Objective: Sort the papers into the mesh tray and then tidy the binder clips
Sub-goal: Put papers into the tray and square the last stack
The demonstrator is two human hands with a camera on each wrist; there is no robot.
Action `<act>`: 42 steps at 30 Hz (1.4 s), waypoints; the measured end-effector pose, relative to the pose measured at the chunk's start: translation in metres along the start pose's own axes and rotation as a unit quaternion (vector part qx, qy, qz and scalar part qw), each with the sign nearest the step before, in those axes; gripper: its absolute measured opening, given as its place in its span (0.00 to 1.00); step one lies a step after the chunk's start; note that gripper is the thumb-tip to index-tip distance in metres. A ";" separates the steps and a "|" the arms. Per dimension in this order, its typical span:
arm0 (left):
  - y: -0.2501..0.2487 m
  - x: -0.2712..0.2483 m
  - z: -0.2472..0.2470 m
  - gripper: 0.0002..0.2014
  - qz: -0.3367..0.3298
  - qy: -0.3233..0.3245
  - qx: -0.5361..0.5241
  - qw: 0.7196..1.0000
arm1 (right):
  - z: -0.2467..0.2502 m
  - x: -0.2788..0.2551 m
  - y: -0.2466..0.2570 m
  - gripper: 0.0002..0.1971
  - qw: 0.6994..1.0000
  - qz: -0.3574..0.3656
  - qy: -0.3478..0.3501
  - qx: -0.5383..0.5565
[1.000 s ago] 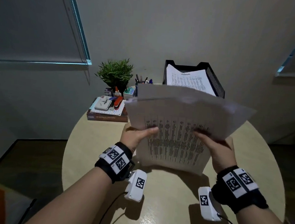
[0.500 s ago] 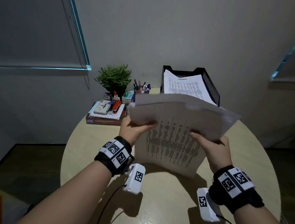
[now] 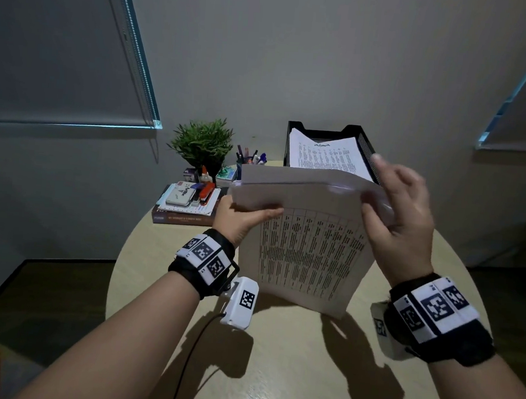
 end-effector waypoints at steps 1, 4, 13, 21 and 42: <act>0.001 0.000 0.000 0.33 0.006 -0.002 -0.001 1.000 | -0.001 0.003 0.001 0.24 0.999 0.011 0.026 -0.038; 0.001 0.000 -0.001 0.34 0.021 0.007 -0.003 1.000 | 0.000 0.008 -0.006 0.17 0.994 0.007 0.080 -0.075; 0.004 0.009 0.000 0.30 0.030 0.007 0.019 0.999 | 0.012 0.007 -0.026 0.32 0.977 -0.132 0.102 0.130; 0.044 -0.013 -0.006 0.16 0.127 -0.002 0.030 0.991 | -0.061 -0.064 -0.075 0.16 0.844 -0.399 0.121 0.336; 0.107 -0.038 0.001 0.32 0.279 -0.009 0.059 0.959 | -0.088 -0.116 -0.085 0.19 0.804 -0.506 0.070 0.304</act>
Point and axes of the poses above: each hand's wrist, its own x-axis towards the middle knuckle, its own z-axis out of the back of the hand, y = z × x, the point moved 4 cm from there along x, towards the middle knuckle, and after that the axes turned 11 degrees about y, right-handed, at the moved point
